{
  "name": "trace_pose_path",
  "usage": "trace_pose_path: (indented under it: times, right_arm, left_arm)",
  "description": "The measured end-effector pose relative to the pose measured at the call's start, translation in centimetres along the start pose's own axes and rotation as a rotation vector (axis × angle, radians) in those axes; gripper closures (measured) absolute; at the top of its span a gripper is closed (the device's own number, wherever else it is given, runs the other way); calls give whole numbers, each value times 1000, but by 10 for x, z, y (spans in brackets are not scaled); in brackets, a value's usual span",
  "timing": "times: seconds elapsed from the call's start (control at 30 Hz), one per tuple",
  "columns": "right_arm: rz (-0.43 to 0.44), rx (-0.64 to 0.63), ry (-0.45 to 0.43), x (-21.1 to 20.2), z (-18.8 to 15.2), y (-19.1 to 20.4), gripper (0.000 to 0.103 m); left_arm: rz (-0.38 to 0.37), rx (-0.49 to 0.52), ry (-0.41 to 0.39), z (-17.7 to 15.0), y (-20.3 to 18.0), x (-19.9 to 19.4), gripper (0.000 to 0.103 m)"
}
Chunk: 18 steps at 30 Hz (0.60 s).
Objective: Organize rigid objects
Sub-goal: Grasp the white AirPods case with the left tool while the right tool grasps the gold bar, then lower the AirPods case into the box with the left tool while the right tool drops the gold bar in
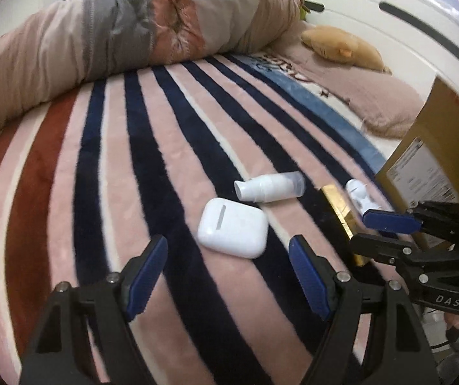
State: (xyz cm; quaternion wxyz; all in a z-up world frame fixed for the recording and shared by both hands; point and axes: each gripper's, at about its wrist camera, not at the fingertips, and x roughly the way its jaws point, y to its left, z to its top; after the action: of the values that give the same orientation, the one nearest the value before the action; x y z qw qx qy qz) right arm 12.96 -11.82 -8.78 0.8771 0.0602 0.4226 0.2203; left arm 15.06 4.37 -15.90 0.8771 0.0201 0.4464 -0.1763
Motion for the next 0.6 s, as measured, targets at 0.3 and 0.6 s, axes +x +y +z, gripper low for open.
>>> trace_pose_path:
  times: [0.3, 0.6]
  right_arm:
    - [-6, -22, 7, 26, 1, -9, 74]
    - [-16, -92, -19, 23, -1, -1, 89]
  left_arm:
    - [-12, -19, -17, 5, 9, 24, 35]
    - [-35, 4, -29, 2, 6, 21, 53]
